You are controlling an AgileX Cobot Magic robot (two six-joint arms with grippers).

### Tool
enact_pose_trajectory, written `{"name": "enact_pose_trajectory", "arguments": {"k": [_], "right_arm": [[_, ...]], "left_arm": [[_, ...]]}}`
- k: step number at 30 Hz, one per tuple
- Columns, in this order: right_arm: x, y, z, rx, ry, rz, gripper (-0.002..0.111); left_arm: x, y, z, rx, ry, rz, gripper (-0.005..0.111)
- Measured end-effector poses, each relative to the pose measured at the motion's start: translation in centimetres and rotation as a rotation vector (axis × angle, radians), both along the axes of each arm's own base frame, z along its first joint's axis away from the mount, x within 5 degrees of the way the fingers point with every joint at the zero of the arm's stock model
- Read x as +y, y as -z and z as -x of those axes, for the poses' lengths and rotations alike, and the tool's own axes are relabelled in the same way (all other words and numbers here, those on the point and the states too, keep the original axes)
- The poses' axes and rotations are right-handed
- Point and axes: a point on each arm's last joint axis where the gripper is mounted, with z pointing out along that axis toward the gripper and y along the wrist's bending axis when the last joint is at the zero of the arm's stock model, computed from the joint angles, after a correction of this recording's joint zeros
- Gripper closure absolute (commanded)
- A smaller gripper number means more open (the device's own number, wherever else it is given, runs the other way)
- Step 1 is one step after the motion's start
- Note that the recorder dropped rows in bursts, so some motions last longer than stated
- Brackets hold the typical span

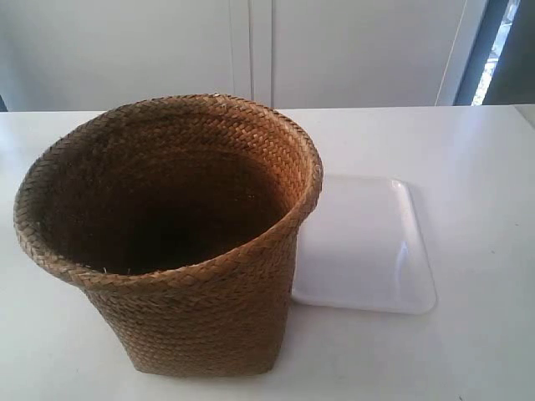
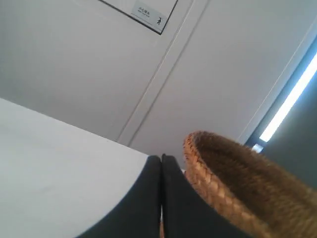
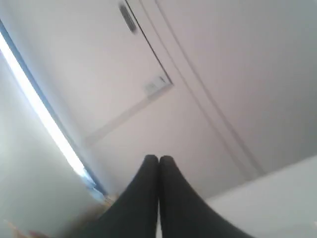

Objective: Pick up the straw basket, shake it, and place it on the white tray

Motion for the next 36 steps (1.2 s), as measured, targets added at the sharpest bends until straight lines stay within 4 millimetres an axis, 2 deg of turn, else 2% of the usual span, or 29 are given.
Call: {"name": "enact_pose_trajectory", "arguments": {"k": [2, 5, 9, 14, 17, 26, 32, 36], "right_arm": [[0.0, -1.5, 0.8, -0.159, -0.109, -0.213, 0.108], [-0.2, -2.4, 1.4, -0.263, -0.164, -0.33, 0.108], [-0.6, -2.2, 1.2, -0.229, -0.194, -0.472, 0.108], [-0.4, -1.0, 0.4, -0.05, -0.223, -0.599, 0.108], [-0.4, -0.7, 0.3, -0.011, -0.238, -0.651, 0.108], [-0.3, -0.7, 0.3, -0.006, -0.247, -0.646, 0.108], [-0.1, -0.7, 0.3, 0.01, -0.233, -0.565, 0.108], [-0.1, -2.3, 0.6, 0.003, -0.175, -0.435, 0.108]], "left_arm": [[0.0, -0.1, 0.0, 0.001, 0.025, 0.154, 0.107], [0.1, -0.3, 0.1, -0.016, 0.028, 0.199, 0.107], [0.2, -0.5, 0.1, -0.023, 0.055, 0.351, 0.107], [0.2, -0.4, 0.1, -0.001, 0.088, 0.502, 0.107], [0.2, -0.4, 0.1, 0.004, 0.1, 0.555, 0.107], [0.2, -0.4, 0.1, 0.002, 0.103, 0.582, 0.107], [1.2, -1.2, 0.3, -0.116, 0.021, 0.593, 0.107], [1.4, -2.7, 0.6, -0.138, -0.022, 0.48, 0.107]]}}
